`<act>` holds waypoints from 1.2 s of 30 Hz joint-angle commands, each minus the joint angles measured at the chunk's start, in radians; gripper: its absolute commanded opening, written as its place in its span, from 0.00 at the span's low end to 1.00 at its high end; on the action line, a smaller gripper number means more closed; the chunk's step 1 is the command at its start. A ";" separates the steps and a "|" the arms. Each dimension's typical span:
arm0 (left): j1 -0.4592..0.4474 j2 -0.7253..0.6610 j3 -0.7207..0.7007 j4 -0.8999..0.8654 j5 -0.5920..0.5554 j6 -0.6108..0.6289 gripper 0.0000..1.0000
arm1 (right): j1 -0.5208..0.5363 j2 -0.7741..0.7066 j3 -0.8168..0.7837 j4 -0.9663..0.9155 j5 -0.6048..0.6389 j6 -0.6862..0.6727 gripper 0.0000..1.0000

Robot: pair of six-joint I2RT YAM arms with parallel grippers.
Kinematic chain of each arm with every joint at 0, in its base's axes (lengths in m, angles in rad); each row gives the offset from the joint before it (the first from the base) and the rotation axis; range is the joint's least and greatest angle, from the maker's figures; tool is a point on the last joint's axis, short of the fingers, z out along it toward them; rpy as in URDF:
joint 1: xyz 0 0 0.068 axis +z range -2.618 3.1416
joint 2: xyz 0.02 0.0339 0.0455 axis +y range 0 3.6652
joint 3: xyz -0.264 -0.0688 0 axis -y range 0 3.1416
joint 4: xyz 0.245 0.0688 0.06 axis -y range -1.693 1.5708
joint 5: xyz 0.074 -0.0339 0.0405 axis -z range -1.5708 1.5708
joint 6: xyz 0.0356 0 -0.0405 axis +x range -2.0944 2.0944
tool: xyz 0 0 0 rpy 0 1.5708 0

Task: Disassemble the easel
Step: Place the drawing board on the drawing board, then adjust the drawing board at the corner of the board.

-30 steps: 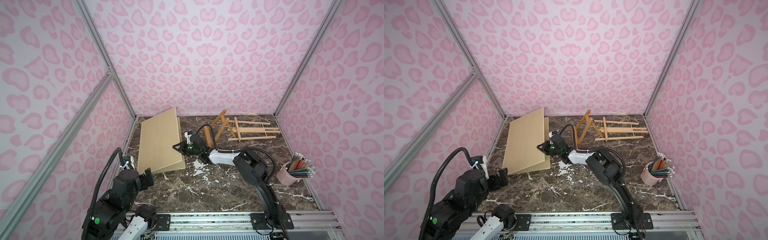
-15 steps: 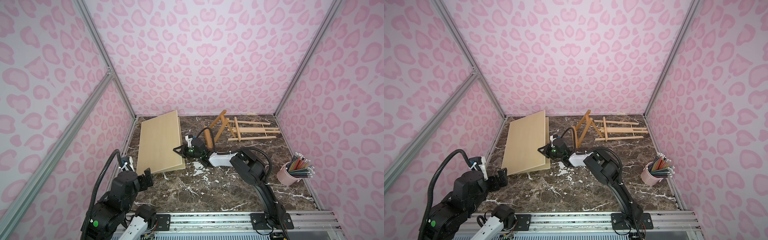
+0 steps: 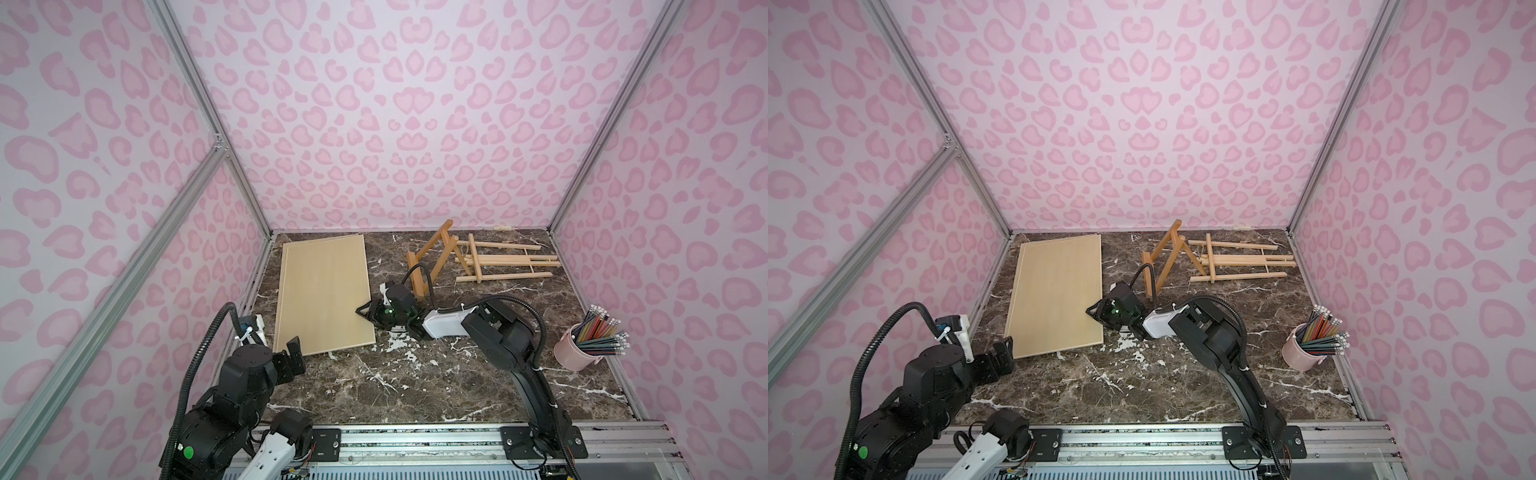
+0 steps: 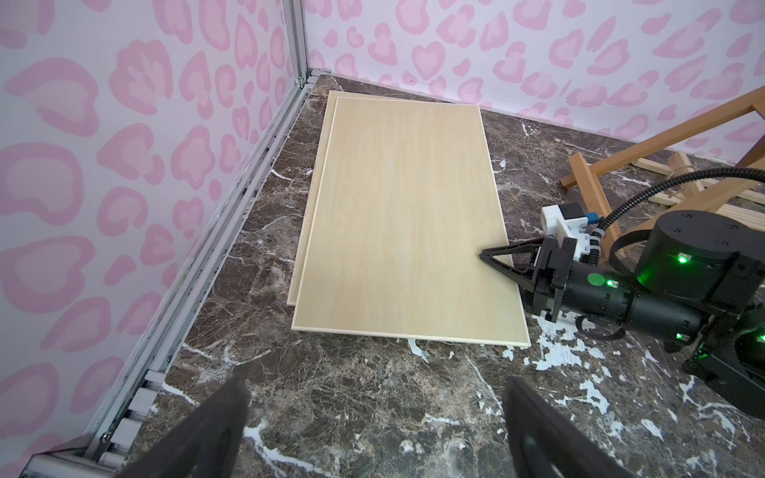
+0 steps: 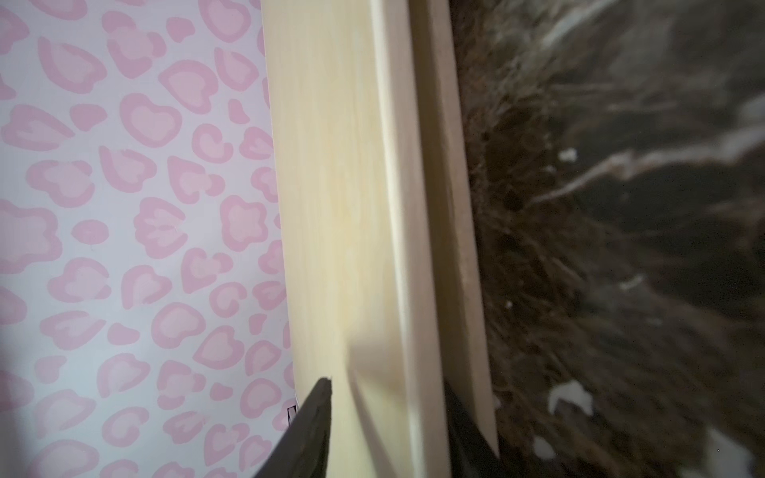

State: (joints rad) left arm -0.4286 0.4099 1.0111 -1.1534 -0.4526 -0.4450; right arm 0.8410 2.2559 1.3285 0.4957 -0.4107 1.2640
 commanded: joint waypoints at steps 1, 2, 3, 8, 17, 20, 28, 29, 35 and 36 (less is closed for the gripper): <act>-0.001 -0.004 -0.002 0.016 -0.008 0.000 0.97 | -0.003 0.018 0.040 -0.083 0.009 -0.044 0.42; 0.000 -0.004 -0.002 0.016 -0.008 0.000 0.97 | -0.003 0.023 0.068 -0.105 0.010 -0.055 0.42; 0.000 -0.003 -0.002 0.015 -0.007 0.000 0.97 | -0.003 0.028 0.087 -0.137 0.011 -0.068 0.44; 0.000 -0.007 -0.003 0.015 -0.009 0.000 0.97 | 0.001 0.027 0.149 -0.258 0.062 -0.124 0.54; 0.000 -0.015 -0.005 0.015 -0.011 0.000 0.97 | 0.008 0.021 0.311 -0.522 0.182 -0.284 0.77; 0.001 -0.013 -0.003 0.017 -0.010 0.000 0.97 | 0.007 0.007 0.313 -0.547 0.216 -0.290 0.82; 0.000 -0.016 -0.004 0.015 -0.010 0.000 0.97 | 0.014 0.056 0.399 -0.635 0.225 -0.336 0.98; 0.000 -0.018 -0.004 0.016 -0.009 0.000 0.97 | 0.017 0.053 0.398 -0.635 0.231 -0.336 0.98; 0.000 -0.017 -0.004 0.017 -0.009 0.000 0.97 | 0.026 0.039 0.416 -0.669 0.233 -0.386 0.98; 0.000 -0.017 -0.004 0.016 -0.009 0.000 0.97 | 0.030 0.038 0.421 -0.689 0.264 -0.410 0.98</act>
State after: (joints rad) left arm -0.4286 0.3931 1.0096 -1.1534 -0.4530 -0.4450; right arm 0.8631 2.2898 1.7374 -0.1459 -0.1902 0.9138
